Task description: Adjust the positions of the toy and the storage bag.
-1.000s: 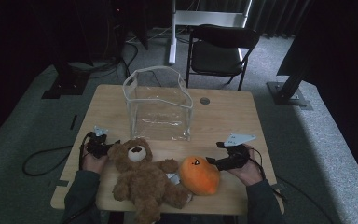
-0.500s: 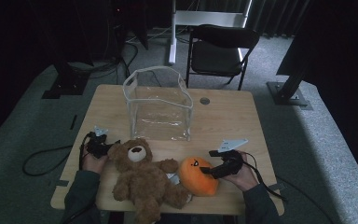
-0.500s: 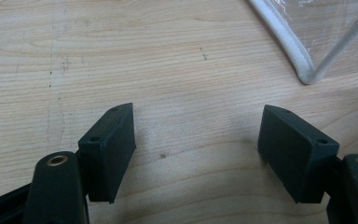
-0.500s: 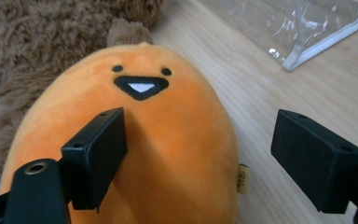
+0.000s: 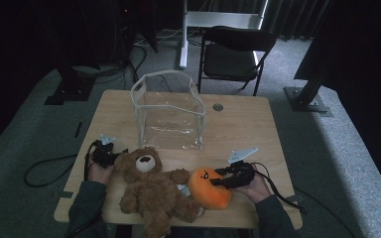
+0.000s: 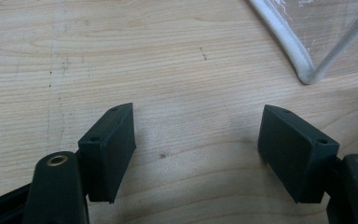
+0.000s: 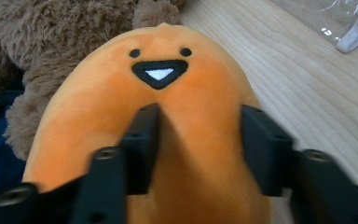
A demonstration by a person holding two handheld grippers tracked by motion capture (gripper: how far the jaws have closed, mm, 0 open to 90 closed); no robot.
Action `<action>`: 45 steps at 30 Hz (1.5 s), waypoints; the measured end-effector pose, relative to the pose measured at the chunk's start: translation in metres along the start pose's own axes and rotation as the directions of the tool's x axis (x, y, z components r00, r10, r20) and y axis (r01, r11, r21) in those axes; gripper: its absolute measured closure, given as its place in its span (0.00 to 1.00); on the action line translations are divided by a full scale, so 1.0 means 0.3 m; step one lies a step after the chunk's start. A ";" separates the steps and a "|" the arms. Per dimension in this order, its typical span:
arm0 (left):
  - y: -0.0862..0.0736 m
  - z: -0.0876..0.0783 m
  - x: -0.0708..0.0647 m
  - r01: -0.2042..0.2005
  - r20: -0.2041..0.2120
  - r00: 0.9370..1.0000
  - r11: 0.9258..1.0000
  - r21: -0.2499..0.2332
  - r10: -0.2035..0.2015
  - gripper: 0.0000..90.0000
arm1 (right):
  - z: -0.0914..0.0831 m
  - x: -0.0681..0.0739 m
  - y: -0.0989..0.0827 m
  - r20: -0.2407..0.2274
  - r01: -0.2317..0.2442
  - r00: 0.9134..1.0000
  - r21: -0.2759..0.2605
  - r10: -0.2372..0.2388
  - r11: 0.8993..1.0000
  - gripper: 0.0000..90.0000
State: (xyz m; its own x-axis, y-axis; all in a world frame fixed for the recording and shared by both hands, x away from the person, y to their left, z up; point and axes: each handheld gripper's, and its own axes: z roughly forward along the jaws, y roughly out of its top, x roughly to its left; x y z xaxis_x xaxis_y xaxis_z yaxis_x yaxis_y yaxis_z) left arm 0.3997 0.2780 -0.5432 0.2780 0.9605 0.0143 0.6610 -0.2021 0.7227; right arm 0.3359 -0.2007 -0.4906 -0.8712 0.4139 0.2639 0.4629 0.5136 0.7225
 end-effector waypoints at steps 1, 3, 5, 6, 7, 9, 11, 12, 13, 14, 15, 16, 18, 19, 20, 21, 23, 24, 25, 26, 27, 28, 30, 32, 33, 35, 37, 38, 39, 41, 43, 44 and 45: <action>0.000 0.000 0.000 0.001 0.000 1.000 1.000 0.000 -0.001 0.31 | -0.003 0.000 -0.001 -0.001 0.010 1.000 -0.005 -0.010 1.000 0.67; 0.000 0.000 0.000 0.001 0.000 1.000 1.000 -0.001 -0.001 0.31 | -0.009 0.000 -0.004 0.011 0.007 1.000 -0.033 -0.007 0.999 0.77; 0.000 0.000 0.000 0.001 0.000 1.000 1.000 0.000 -0.001 0.31 | -0.013 -0.002 -0.007 0.009 -0.008 1.000 -0.060 0.008 0.998 0.85; 0.000 0.000 0.000 0.001 0.000 1.000 1.000 0.000 -0.001 0.31 | -0.016 -0.002 -0.008 0.012 -0.007 1.000 -0.073 0.008 0.997 0.88; 0.000 0.000 0.000 0.001 0.000 1.000 1.000 0.000 -0.001 0.31 | -0.019 -0.002 -0.008 0.007 -0.013 1.000 -0.082 0.014 0.997 0.89; 0.000 0.000 0.000 0.001 0.000 1.000 1.000 -0.001 -0.001 0.31 | -0.024 0.001 -0.006 0.015 -0.012 1.000 -0.090 0.014 0.996 0.91; 0.000 0.000 0.000 0.001 0.000 1.000 1.000 -0.001 -0.001 0.31 | -0.029 0.005 -0.003 0.033 -0.008 0.999 -0.100 0.012 0.995 0.92; 0.000 0.000 0.000 0.000 0.000 1.000 1.000 0.000 0.000 0.31 | -0.033 0.004 -0.002 0.035 -0.011 0.999 -0.104 0.014 0.994 0.92; 0.000 0.000 0.000 0.000 0.001 1.000 1.000 0.000 0.000 0.31 | -0.040 0.003 0.001 0.049 -0.011 0.999 -0.115 0.017 0.993 0.92; 0.000 0.000 0.000 0.000 0.000 1.000 1.000 0.000 0.000 0.31 | -0.045 0.001 0.001 0.057 -0.015 0.998 -0.122 0.023 0.992 0.92; 0.000 0.000 0.000 0.000 0.000 1.000 1.000 0.000 0.000 0.31 | -0.051 -0.002 0.003 0.072 -0.015 0.997 -0.132 0.025 0.991 0.92; 0.000 0.000 0.000 0.000 0.000 1.000 1.000 0.000 0.000 0.31 | -0.059 -0.007 0.004 0.090 -0.019 0.995 -0.140 0.032 0.990 0.92; 0.000 0.000 0.000 0.000 0.000 1.000 1.000 0.000 0.000 0.31 | -0.073 -0.020 0.007 0.121 -0.026 0.992 -0.151 0.045 0.988 0.92; 0.000 0.000 0.000 0.000 0.000 1.000 1.000 0.000 0.000 0.31 | -0.073 -0.020 0.007 0.121 -0.026 0.992 -0.151 0.045 0.988 0.92; 0.000 0.000 -0.001 0.000 0.000 1.000 1.000 0.000 0.000 0.31 | -0.079 -0.028 0.009 0.137 -0.030 0.989 -0.155 0.052 0.987 0.92; 0.000 0.000 -0.001 0.000 0.000 1.000 1.000 0.000 0.000 0.31 | -0.095 -0.051 0.014 0.175 -0.035 0.982 -0.171 0.065 0.985 0.92; 0.000 0.000 -0.001 0.000 0.000 1.000 1.000 0.000 0.000 0.31 | -0.106 -0.071 0.021 0.215 -0.038 0.974 -0.175 0.076 0.984 0.92; 0.000 -0.001 -0.001 0.000 0.000 1.000 1.000 0.000 0.000 0.31 | -0.113 -0.082 0.027 0.244 -0.035 0.967 -0.176 0.078 0.984 0.92; 0.000 -0.001 -0.001 0.000 0.000 1.000 1.000 0.000 0.000 0.31 | -0.120 -0.095 0.031 0.263 -0.035 0.961 -0.184 0.084 0.982 0.92; 0.000 -0.001 -0.001 0.000 0.000 1.000 1.000 0.000 0.000 0.31 | -0.129 -0.111 0.037 0.296 -0.037 0.951 -0.191 0.093 0.981 0.92; -0.001 -0.001 -0.001 0.000 0.000 1.000 1.000 0.000 0.000 0.31 | -0.134 -0.122 0.039 0.315 -0.040 0.944 -0.195 0.101 0.980 0.92; -0.001 -0.001 -0.001 0.000 0.000 1.000 1.000 0.000 0.000 0.31 | -0.142 -0.136 0.043 0.342 -0.046 0.933 -0.203 0.115 0.978 0.92; -0.001 -0.001 -0.001 0.000 0.000 1.000 1.000 0.000 0.000 0.31 | -0.156 -0.169 0.049 0.396 -0.060 0.906 -0.226 0.148 0.972 0.92; -0.001 -0.001 -0.001 -0.001 0.000 1.000 1.000 0.000 0.001 0.31 | -0.173 -0.207 0.053 0.442 -0.085 0.875 -0.261 0.197 0.962 0.92; -0.001 0.000 -0.002 0.000 0.000 1.000 1.000 -0.001 0.000 0.31 | -0.177 -0.220 0.054 0.451 -0.094 0.867 -0.271 0.213 0.958 0.92; -0.001 -0.001 -0.001 -0.001 0.000 1.000 1.000 0.000 0.001 0.31 | -0.187 -0.257 0.059 0.471 -0.112 0.848 -0.285 0.241 0.952 0.92; -0.001 -0.001 -0.001 -0.001 -0.001 1.000 1.000 0.000 0.001 0.31 | -0.195 -0.289 0.064 0.490 -0.130 0.829 -0.301 0.271 0.945 0.92; -0.001 -0.001 -0.001 -0.002 -0.001 1.000 1.000 0.000 0.002 0.31 | -0.199 -0.303 0.066 0.501 -0.138 0.817 -0.313 0.286 0.940 0.92; -0.001 -0.001 -0.001 -0.002 -0.001 1.000 1.000 0.000 0.002 0.31 | -0.203 -0.317 0.067 0.509 -0.144 0.805 -0.328 0.304 0.933 0.92; -0.001 -0.001 -0.001 -0.002 -0.001 1.000 1.000 0.000 0.002 0.31 | -0.212 -0.343 0.068 0.527 -0.158 0.780 -0.358 0.339 0.920 0.92; -0.001 -0.001 -0.001 -0.002 -0.001 1.000 1.000 0.000 0.002 0.31 | -0.220 -0.369 0.069 0.543 -0.174 0.751 -0.388 0.377 0.905 0.92; -0.001 -0.001 -0.001 -0.002 -0.001 1.000 1.000 0.000 0.002 0.31 | -0.222 -0.378 0.070 0.543 -0.178 0.746 -0.396 0.386 0.901 0.92; -0.001 -0.001 -0.001 -0.002 -0.001 1.000 1.000 0.000 0.002 0.31 | -0.225 -0.389 0.071 0.544 -0.185 0.738 -0.407 0.400 0.895 0.92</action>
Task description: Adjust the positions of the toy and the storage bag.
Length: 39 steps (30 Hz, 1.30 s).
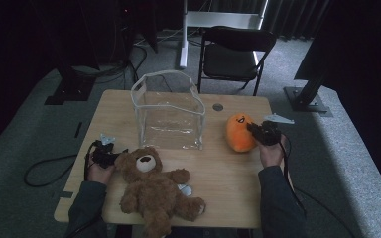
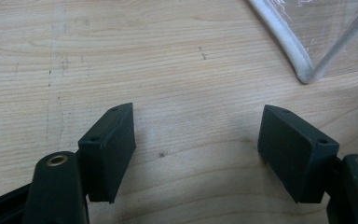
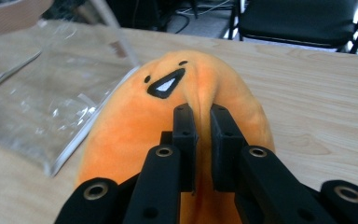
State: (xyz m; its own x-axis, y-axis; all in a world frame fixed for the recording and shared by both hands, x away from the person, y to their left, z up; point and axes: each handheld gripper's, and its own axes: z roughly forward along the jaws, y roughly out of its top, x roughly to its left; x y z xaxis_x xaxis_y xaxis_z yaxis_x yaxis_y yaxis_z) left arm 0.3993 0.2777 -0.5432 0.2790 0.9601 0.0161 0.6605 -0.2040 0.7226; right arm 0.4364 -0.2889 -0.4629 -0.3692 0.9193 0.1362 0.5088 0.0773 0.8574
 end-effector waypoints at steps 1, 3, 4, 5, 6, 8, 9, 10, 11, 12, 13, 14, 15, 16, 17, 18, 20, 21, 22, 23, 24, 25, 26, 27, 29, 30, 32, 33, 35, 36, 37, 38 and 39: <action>0.000 0.000 0.000 0.001 0.000 1.000 1.000 0.000 -0.001 0.31 | 0.005 -0.008 0.004 0.015 -0.006 1.000 -0.005 0.006 1.000 0.92; 0.000 0.000 0.000 0.000 0.000 1.000 1.000 0.000 0.000 0.31 | 0.013 -0.022 0.013 0.026 -0.024 0.999 -0.014 0.025 1.000 0.92; 0.000 0.000 0.000 0.000 0.000 1.000 1.000 0.000 0.000 0.31 | 0.017 -0.029 0.017 0.031 -0.032 0.999 -0.021 0.032 0.999 0.92; 0.000 0.000 0.000 0.000 0.000 1.000 1.000 0.000 0.000 0.31 | 0.020 -0.037 0.021 0.037 -0.039 0.999 -0.028 0.040 0.999 0.92; 0.000 0.000 0.000 0.000 0.000 1.000 1.000 0.000 0.000 0.31 | 0.025 -0.042 0.024 0.049 -0.043 0.998 -0.030 0.044 0.999 0.92; 0.000 0.000 0.000 0.000 0.000 1.000 1.000 0.000 0.000 0.31 | 0.040 -0.051 0.025 0.065 -0.048 0.997 -0.025 0.049 0.999 0.91; 0.000 0.000 0.000 0.000 0.000 1.000 1.000 0.000 0.000 0.31 | 0.057 -0.055 0.021 0.069 -0.047 0.997 0.000 0.046 0.999 0.89; 0.000 0.000 0.000 0.000 0.000 1.000 1.000 0.000 0.000 0.31 | 0.071 -0.060 0.018 0.066 -0.049 0.997 0.027 0.047 0.998 0.84; 0.000 0.000 0.000 0.001 0.000 1.000 1.000 0.000 -0.001 0.31 | 0.090 -0.065 0.009 0.067 -0.050 0.997 0.058 0.046 0.997 0.80; 0.000 0.000 0.000 0.000 0.000 1.000 1.000 0.000 0.000 0.31 | 0.099 -0.068 0.000 0.081 -0.050 0.996 0.058 0.045 0.997 0.75; 0.000 0.000 0.000 0.000 0.000 1.000 1.000 0.000 0.000 0.31 | 0.100 -0.078 -0.004 0.088 -0.071 0.994 0.051 0.066 0.996 0.70; 0.000 0.000 0.000 0.000 0.000 1.000 1.000 0.000 0.000 0.31 | 0.097 -0.085 -0.005 0.085 -0.091 0.993 0.046 0.087 0.995 0.67; 0.000 0.000 0.000 0.000 0.000 1.000 1.000 0.000 0.000 0.31 | 0.092 -0.092 -0.004 0.084 -0.102 0.992 0.043 0.098 0.994 0.62; 0.000 0.000 0.000 0.000 0.000 1.000 1.000 0.000 0.000 0.31 | 0.086 -0.095 -0.003 0.093 -0.100 0.991 0.040 0.096 0.994 0.59; 0.000 0.000 0.000 0.000 0.000 1.000 1.000 0.000 0.000 0.31 | 0.082 -0.098 -0.002 0.097 -0.094 0.991 0.041 0.090 0.995 0.57; 0.000 0.000 0.000 0.000 0.000 1.000 1.000 0.000 0.000 0.31 | 0.077 -0.102 -0.001 0.092 -0.091 0.992 0.045 0.086 0.995 0.55; 0.000 0.000 -0.001 0.000 0.000 1.000 1.000 0.000 0.000 0.31 | 0.068 -0.106 0.000 0.094 -0.080 0.993 0.047 0.075 0.996 0.53; 0.000 0.000 -0.001 0.000 0.000 1.000 1.000 0.000 0.000 0.31 | 0.062 -0.107 0.002 0.092 -0.077 0.993 0.049 0.072 0.996 0.51; 0.000 0.000 -0.001 0.000 0.000 1.000 1.000 0.000 0.000 0.31 | 0.056 -0.108 0.003 0.094 -0.067 0.994 0.043 0.062 0.997 0.50; 0.000 0.000 -0.001 -0.001 0.000 1.000 1.000 0.000 0.001 0.31 | 0.053 -0.107 0.004 0.093 -0.061 0.994 0.040 0.057 0.997 0.49; 0.000 0.000 -0.001 0.000 0.000 1.000 1.000 0.000 0.000 0.31 | 0.048 -0.103 0.006 0.092 -0.058 0.994 0.039 0.054 0.998 0.48; 0.000 0.000 -0.001 0.000 0.000 1.000 1.000 0.000 0.000 0.31 | 0.043 -0.100 0.007 0.095 -0.048 0.994 0.037 0.045 0.998 0.47; 0.000 0.000 -0.001 0.000 0.000 1.000 1.000 0.000 0.000 0.31 | 0.038 -0.095 0.009 0.102 -0.035 0.994 0.033 0.031 0.999 0.46; 0.000 0.000 -0.001 0.000 0.000 1.000 1.000 0.000 0.000 0.31 | 0.032 -0.090 0.010 0.101 -0.026 0.995 0.030 0.023 0.999 0.45; 0.000 0.000 -0.001 0.000 0.000 1.000 1.000 0.000 0.000 0.31 | 0.019 -0.077 0.013 0.097 -0.009 0.995 0.015 0.007 1.000 0.45; 0.000 0.000 -0.001 0.000 0.000 1.000 1.000 0.000 0.000 0.31 | 0.012 -0.066 0.015 0.090 0.002 0.996 0.010 -0.002 1.000 0.45; 0.000 0.000 -0.001 -0.001 0.000 1.000 1.000 0.000 0.001 0.31 | 0.004 -0.049 0.016 0.080 0.025 0.996 0.006 -0.026 1.000 0.45; 0.000 0.000 -0.001 -0.001 0.000 1.000 1.000 0.000 0.001 0.31 | 0.004 -0.049 0.016 0.080 0.025 0.996 0.006 -0.026 1.000 0.45; 0.000 0.000 -0.001 0.000 0.000 1.000 1.000 0.000 0.000 0.31 | -0.004 -0.019 0.017 0.058 0.063 0.996 0.005 -0.064 0.998 0.45; 0.000 0.000 -0.001 0.000 0.000 1.000 1.000 0.000 0.000 0.31 | -0.006 -0.009 0.017 0.055 0.072 0.996 0.006 -0.072 0.997 0.46; 0.000 0.000 -0.001 -0.001 0.000 1.000 1.000 0.000 0.001 0.31 | -0.008 -0.001 0.017 0.043 0.079 0.996 0.003 -0.079 0.997 0.46; 0.000 0.000 -0.001 -0.001 0.000 1.000 1.000 0.000 0.001 0.31 | -0.010 0.007 0.017 0.032 0.082 0.996 0.001 -0.082 0.997 0.47; 0.000 0.000 -0.001 -0.001 0.000 1.000 1.000 0.000 0.001 0.31 | -0.011 0.015 0.017 0.022 0.089 0.996 0.000 -0.089 0.996 0.48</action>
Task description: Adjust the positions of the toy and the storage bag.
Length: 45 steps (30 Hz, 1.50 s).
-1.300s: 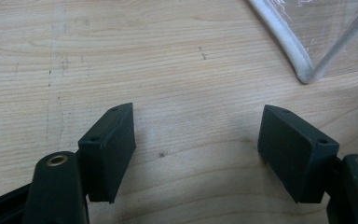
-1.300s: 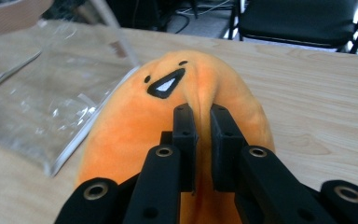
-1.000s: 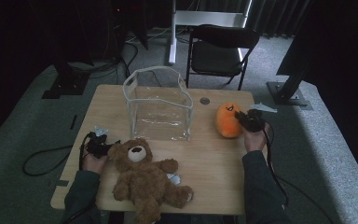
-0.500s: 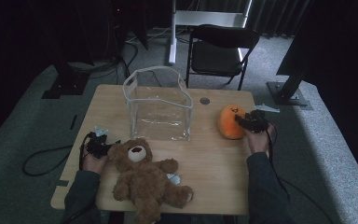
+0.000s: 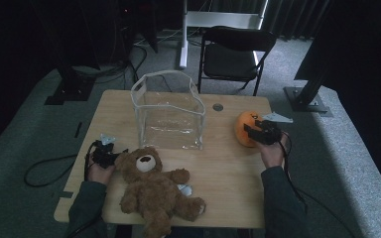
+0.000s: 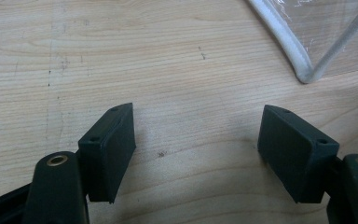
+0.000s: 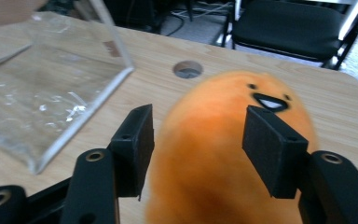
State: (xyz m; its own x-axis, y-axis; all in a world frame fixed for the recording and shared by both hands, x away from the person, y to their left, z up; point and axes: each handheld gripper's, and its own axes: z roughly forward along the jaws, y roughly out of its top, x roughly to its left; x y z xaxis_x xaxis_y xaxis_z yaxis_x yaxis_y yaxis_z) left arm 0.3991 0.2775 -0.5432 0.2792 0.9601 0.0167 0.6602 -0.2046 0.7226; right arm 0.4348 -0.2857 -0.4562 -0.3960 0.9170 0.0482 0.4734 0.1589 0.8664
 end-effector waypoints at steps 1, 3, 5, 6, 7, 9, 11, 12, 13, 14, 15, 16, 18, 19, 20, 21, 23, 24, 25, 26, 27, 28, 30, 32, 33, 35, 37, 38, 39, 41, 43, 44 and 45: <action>0.000 0.000 0.000 0.000 0.000 1.000 1.000 0.000 0.000 0.31 | -0.001 0.009 0.001 -0.010 0.008 1.000 -0.003 -0.008 1.000 0.48; 0.000 0.000 0.000 0.000 0.000 1.000 1.000 0.000 0.000 0.31 | -0.005 0.030 0.000 -0.029 0.014 0.999 -0.012 -0.015 1.000 0.49; 0.000 0.000 0.000 0.000 0.000 1.000 1.000 0.000 0.000 0.31 | -0.005 0.052 -0.002 -0.059 0.022 0.998 -0.019 -0.023 1.000 0.51; 0.000 0.000 0.000 0.000 0.000 1.000 1.000 0.000 0.000 0.31 | -0.004 0.063 -0.004 -0.073 0.032 0.997 -0.018 -0.033 0.999 0.52; 0.000 0.000 0.000 0.000 0.000 1.000 1.000 0.000 0.000 0.31 | -0.003 0.074 -0.004 -0.089 0.036 0.995 -0.019 -0.038 0.999 0.53; 0.000 0.000 0.000 0.000 0.000 1.000 1.000 -0.001 0.000 0.31 | -0.003 0.096 -0.004 -0.123 0.043 0.991 -0.022 -0.045 0.999 0.57; 0.000 0.000 0.000 0.000 0.000 1.000 1.000 0.000 0.000 0.31 | -0.002 0.118 -0.001 -0.164 0.058 0.985 -0.026 -0.061 0.998 0.62; 0.000 0.000 0.000 0.000 0.000 1.000 1.000 0.000 0.000 0.31 | -0.002 0.130 0.002 -0.183 0.067 0.981 -0.025 -0.071 0.997 0.64; 0.000 0.000 0.000 0.000 0.000 1.000 1.000 0.000 0.000 0.31 | -0.001 0.140 0.004 -0.202 0.076 0.976 -0.029 -0.080 0.997 0.66; 0.000 0.000 0.000 0.000 0.000 1.000 1.000 0.000 0.000 0.31 | 0.000 0.149 0.007 -0.224 0.082 0.971 -0.033 -0.088 0.996 0.67; 0.000 0.000 0.000 0.000 0.000 1.000 1.000 0.000 0.000 0.31 | 0.001 0.158 0.010 -0.241 0.092 0.966 -0.031 -0.097 0.995 0.68; 0.000 0.000 0.000 0.000 0.000 1.000 1.000 0.000 0.000 0.31 | 0.001 0.168 0.013 -0.251 0.102 0.962 -0.031 -0.106 0.994 0.69; 0.000 0.000 0.000 0.000 0.000 1.000 1.000 0.000 0.000 0.31 | 0.002 0.185 0.019 -0.280 0.119 0.952 -0.034 -0.124 0.992 0.71; 0.000 0.000 0.000 0.000 0.000 1.000 1.000 0.000 0.000 0.31 | 0.003 0.193 0.021 -0.285 0.128 0.949 -0.032 -0.132 0.991 0.71; 0.000 0.000 0.000 0.000 0.000 1.000 1.000 0.000 0.000 0.31 | 0.004 0.201 0.023 -0.295 0.134 0.946 -0.035 -0.138 0.990 0.72; 0.000 0.000 0.000 0.000 0.000 1.000 1.000 0.000 0.000 0.31 | 0.006 0.208 0.025 -0.306 0.141 0.941 -0.034 -0.144 0.989 0.72; 0.000 0.000 0.000 0.000 0.000 1.000 1.000 0.000 0.000 0.31 | 0.011 0.225 0.027 -0.324 0.154 0.933 -0.028 -0.155 0.988 0.72; 0.000 0.000 0.000 0.000 0.000 1.000 1.000 0.000 0.000 0.31 | 0.015 0.233 0.026 -0.338 0.159 0.928 -0.027 -0.158 0.987 0.72; 0.000 0.000 0.000 0.000 0.000 1.000 1.000 0.000 0.000 0.31 | 0.019 0.245 0.025 -0.350 0.169 0.922 -0.024 -0.167 0.985 0.72; 0.000 0.000 0.000 0.000 0.000 1.000 1.000 0.000 0.000 0.31 | 0.023 0.252 0.025 -0.357 0.177 0.918 -0.022 -0.174 0.984 0.72; 0.000 0.000 0.000 -0.001 0.000 1.000 1.000 0.000 0.001 0.31 | 0.028 0.263 0.024 -0.367 0.186 0.912 -0.022 -0.181 0.982 0.72; 0.000 0.000 0.000 0.000 0.000 1.000 1.000 0.000 0.000 0.31 | 0.033 0.273 0.023 -0.373 0.196 0.908 -0.021 -0.190 0.980 0.72; 0.000 0.000 0.000 0.000 0.000 1.000 1.000 0.000 0.000 0.31 | 0.038 0.283 0.022 -0.383 0.204 0.902 -0.023 -0.197 0.979 0.72; 0.000 0.000 0.000 0.000 0.000 1.000 1.000 0.000 0.000 0.31 | 0.047 0.303 0.021 -0.405 0.217 0.890 -0.025 -0.208 0.976 0.73; 0.000 0.000 0.000 0.000 0.000 1.000 1.000 0.000 0.000 0.31 | 0.052 0.314 0.021 -0.417 0.219 0.884 -0.028 -0.210 0.975 0.74; 0.000 -0.001 0.000 0.000 0.001 1.000 1.000 0.001 0.000 0.31 | 0.058 0.332 0.023 -0.438 0.225 0.873 -0.034 -0.216 0.974 0.75; 0.000 0.000 0.000 0.000 0.000 1.000 1.000 0.000 0.000 0.31 | 0.064 0.351 0.025 -0.456 0.237 0.861 -0.035 -0.227 0.971 0.75; 0.000 0.000 0.000 0.000 0.000 1.000 1.000 0.000 0.000 0.31 | 0.068 0.360 0.026 -0.465 0.245 0.854 -0.037 -0.234 0.969 0.75; 0.000 0.000 0.000 0.000 0.000 1.000 1.000 0.000 0.000 0.31 | 0.071 0.370 0.026 -0.475 0.252 0.847 -0.037 -0.238 0.967 0.75; 0.000 0.000 0.000 -0.001 0.001 1.000 1.000 0.001 0.001 0.31 | 0.078 0.388 0.025 -0.489 0.268 0.834 -0.045 -0.256 0.962 0.74; 0.000 0.000 0.000 0.000 0.001 1.000 1.000 0.001 0.000 0.31 | 0.085 0.405 0.024 -0.507 0.272 0.822 -0.050 -0.259 0.961 0.74; 0.000 0.000 0.000 0.000 0.001 1.000 1.000 0.001 0.000 0.31 | 0.089 0.414 0.023 -0.517 0.274 0.815 -0.051 -0.260 0.960 0.73; 0.000 0.000 0.000 0.000 0.001 1.000 1.000 0.000 0.000 0.31 | 0.093 0.424 0.022 -0.526 0.279 0.808 -0.053 -0.264 0.959 0.73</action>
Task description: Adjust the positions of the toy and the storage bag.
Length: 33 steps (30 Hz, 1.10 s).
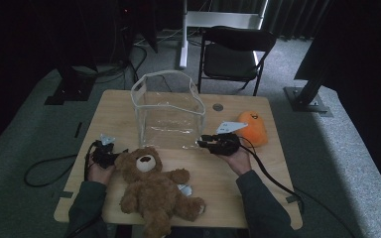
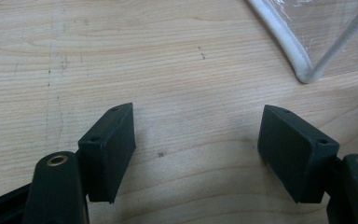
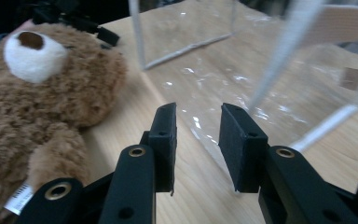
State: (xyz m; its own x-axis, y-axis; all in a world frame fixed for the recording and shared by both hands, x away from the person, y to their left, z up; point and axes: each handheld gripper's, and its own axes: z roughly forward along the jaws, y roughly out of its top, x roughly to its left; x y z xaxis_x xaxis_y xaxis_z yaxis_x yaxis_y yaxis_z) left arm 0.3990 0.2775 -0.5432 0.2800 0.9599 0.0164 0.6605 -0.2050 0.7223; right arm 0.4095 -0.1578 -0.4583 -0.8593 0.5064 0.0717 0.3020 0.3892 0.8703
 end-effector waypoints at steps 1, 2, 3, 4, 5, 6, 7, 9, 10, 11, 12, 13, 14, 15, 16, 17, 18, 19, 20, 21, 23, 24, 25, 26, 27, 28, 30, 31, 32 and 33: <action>0.000 0.000 0.000 0.000 0.000 1.000 1.000 0.000 0.000 0.31 | 0.009 0.006 0.002 -0.009 0.008 1.000 0.001 -0.008 1.000 0.73; 0.000 0.000 0.000 0.000 0.000 1.000 1.000 0.000 0.000 0.31 | 0.017 0.012 0.003 -0.017 0.013 1.000 0.001 -0.013 1.000 0.72; 0.000 0.000 0.000 0.000 0.000 1.000 1.000 0.000 0.000 0.31 | 0.025 0.018 0.005 -0.024 0.013 1.000 0.003 -0.013 1.000 0.72; 0.000 0.000 0.000 0.000 0.000 1.000 1.000 0.000 0.000 0.31 | 0.033 0.022 0.006 -0.034 0.017 0.999 0.001 -0.017 1.000 0.72; 0.000 0.000 0.000 0.000 0.000 1.000 1.000 -0.001 0.000 0.31 | 0.039 0.026 0.008 -0.045 0.018 0.999 0.000 -0.018 1.000 0.72; 0.000 0.000 0.000 0.000 0.000 1.000 1.000 0.000 0.000 0.31 | 0.047 0.030 0.009 -0.053 0.018 0.998 -0.001 -0.018 1.000 0.72; 0.000 0.000 0.000 0.000 0.000 1.000 1.000 0.000 0.000 0.31 | 0.053 0.033 0.010 -0.060 0.021 0.998 0.001 -0.021 1.000 0.72; 0.000 0.000 0.000 0.000 0.000 1.000 1.000 0.000 0.000 0.31 | 0.066 0.041 0.011 -0.076 0.025 0.997 0.000 -0.025 1.000 0.73; 0.000 0.000 0.000 0.000 0.000 1.000 1.000 0.000 0.000 0.31 | 0.072 0.045 0.013 -0.086 0.028 0.996 0.001 -0.028 1.000 0.73; 0.000 0.000 0.000 0.000 0.000 1.000 1.000 0.000 0.000 0.31 | 0.078 0.050 0.014 -0.095 0.035 0.995 0.000 -0.035 0.999 0.73; 0.000 0.000 0.000 0.000 0.000 1.000 1.000 0.000 0.000 0.31 | 0.084 0.055 0.016 -0.104 0.040 0.994 0.001 -0.040 0.999 0.73; 0.000 0.000 0.000 0.000 0.000 1.000 1.000 0.000 0.000 0.31 | 0.090 0.059 0.017 -0.111 0.044 0.993 0.000 -0.043 0.999 0.73; 0.000 0.000 0.000 0.000 0.000 1.000 1.000 0.000 0.000 0.31 | 0.095 0.063 0.019 -0.116 0.045 0.992 0.003 -0.045 0.999 0.73; 0.000 0.000 0.000 0.000 0.000 1.000 1.000 0.000 0.000 0.31 | 0.101 0.066 0.020 -0.122 0.046 0.991 0.003 -0.045 0.999 0.73; 0.000 0.000 0.000 0.001 0.000 1.000 1.000 0.000 -0.001 0.31 | 0.107 0.069 0.022 -0.128 0.047 0.991 0.004 -0.046 0.999 0.73; 0.000 0.000 0.000 0.000 0.000 1.000 1.000 0.000 0.000 0.31 | 0.112 0.072 0.022 -0.135 0.049 0.990 0.001 -0.048 0.999 0.73; 0.000 0.000 0.000 0.000 0.000 1.000 1.000 0.000 0.000 0.31 | 0.112 0.072 0.022 -0.135 0.049 0.990 0.001 -0.048 0.999 0.73; 0.000 0.000 0.000 0.000 0.000 1.000 1.000 0.000 0.000 0.31 | 0.117 0.075 0.023 -0.145 0.050 0.988 -0.001 -0.050 0.999 0.73; 0.000 0.000 0.000 0.000 0.000 1.000 1.000 0.000 0.000 0.31 | 0.130 0.087 0.027 -0.158 0.054 0.986 0.000 -0.053 0.999 0.73; 0.000 0.000 0.000 0.000 0.000 1.000 1.000 0.000 0.000 0.31 | 0.135 0.094 0.028 -0.165 0.056 0.985 0.000 -0.055 0.998 0.73; 0.000 0.000 0.000 0.000 0.000 1.000 1.000 0.000 0.000 0.31 | 0.142 0.101 0.029 -0.174 0.061 0.983 0.000 -0.060 0.998 0.73; 0.000 0.000 0.000 0.000 0.000 1.000 1.000 0.000 0.000 0.31 | 0.148 0.109 0.031 -0.181 0.068 0.981 0.004 -0.066 0.998 0.73; 0.000 0.000 0.000 0.000 0.000 1.000 1.000 0.000 0.000 0.31 | 0.161 0.122 0.034 -0.196 0.074 0.978 0.004 -0.072 0.997 0.73; 0.000 0.000 0.000 0.000 0.000 1.000 1.000 0.000 0.000 0.31 | 0.167 0.126 0.036 -0.200 0.078 0.977 0.008 -0.075 0.997 0.73; 0.000 0.000 0.000 0.000 0.000 1.000 1.000 0.000 0.000 0.31 | 0.175 0.131 0.038 -0.206 0.082 0.975 0.012 -0.078 0.997 0.73; 0.000 0.000 0.000 0.000 0.000 1.000 1.000 0.000 0.000 0.31 | 0.184 0.135 0.039 -0.214 0.083 0.974 0.012 -0.079 0.996 0.73; 0.000 0.000 0.000 0.000 0.000 1.000 1.000 0.000 0.000 0.31 | 0.201 0.146 0.043 -0.221 0.087 0.972 0.022 -0.080 0.996 0.73; 0.000 0.000 0.000 0.000 0.000 1.000 1.000 0.000 0.000 0.31 | 0.210 0.153 0.046 -0.230 0.089 0.970 0.027 -0.080 0.996 0.73; 0.000 0.000 0.000 0.000 0.000 1.000 1.000 0.000 0.000 0.31 | 0.217 0.157 0.048 -0.234 0.092 0.969 0.027 -0.083 0.995 0.73; 0.000 0.000 0.000 0.000 0.000 1.000 1.000 0.000 0.000 0.31 | 0.226 0.164 0.051 -0.241 0.096 0.967 0.031 -0.086 0.995 0.73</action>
State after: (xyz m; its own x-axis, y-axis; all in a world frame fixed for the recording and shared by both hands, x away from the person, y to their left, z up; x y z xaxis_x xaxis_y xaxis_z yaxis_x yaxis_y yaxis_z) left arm 0.3990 0.2775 -0.5432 0.2800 0.9599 0.0160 0.6605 -0.2047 0.7224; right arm 0.3999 -0.0749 -0.4744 -0.9561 0.2708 0.1120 0.2306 0.4595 0.8577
